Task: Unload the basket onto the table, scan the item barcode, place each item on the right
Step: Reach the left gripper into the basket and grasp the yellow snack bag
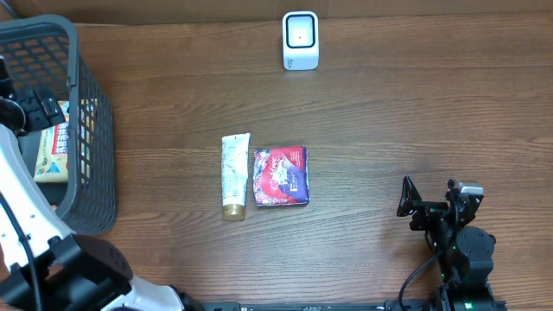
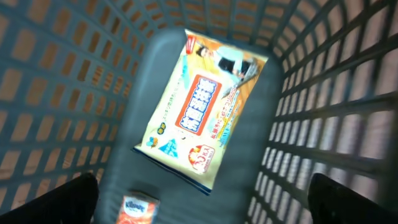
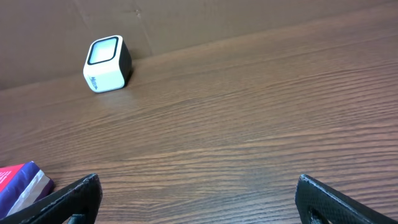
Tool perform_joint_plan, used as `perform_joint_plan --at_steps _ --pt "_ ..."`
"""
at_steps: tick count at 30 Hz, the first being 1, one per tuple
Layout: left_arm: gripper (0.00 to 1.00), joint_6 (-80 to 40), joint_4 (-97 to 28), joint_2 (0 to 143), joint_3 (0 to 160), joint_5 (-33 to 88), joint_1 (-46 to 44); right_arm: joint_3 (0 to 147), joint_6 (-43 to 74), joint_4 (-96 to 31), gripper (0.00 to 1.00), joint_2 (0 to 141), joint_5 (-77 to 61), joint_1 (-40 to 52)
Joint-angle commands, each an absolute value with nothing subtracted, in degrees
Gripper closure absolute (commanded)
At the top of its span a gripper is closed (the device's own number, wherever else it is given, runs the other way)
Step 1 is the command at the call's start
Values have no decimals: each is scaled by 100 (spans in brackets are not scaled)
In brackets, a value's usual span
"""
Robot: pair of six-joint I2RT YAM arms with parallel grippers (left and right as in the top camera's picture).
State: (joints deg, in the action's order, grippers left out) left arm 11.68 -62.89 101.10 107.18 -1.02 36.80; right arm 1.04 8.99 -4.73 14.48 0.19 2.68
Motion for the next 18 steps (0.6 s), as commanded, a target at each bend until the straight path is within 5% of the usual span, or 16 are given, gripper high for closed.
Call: perform_joint_plan --at_steps 1,12,18 --pt "0 1747 -6239 10503 10702 126 3785 47 913 -484 0 1444 -10 294" --pt "0 2290 -6228 11716 10702 567 3900 47 910 -486 0 1444 -10 294" --pt "0 2381 -6230 12473 10702 -204 3903 47 910 -484 0 1444 -12 294"
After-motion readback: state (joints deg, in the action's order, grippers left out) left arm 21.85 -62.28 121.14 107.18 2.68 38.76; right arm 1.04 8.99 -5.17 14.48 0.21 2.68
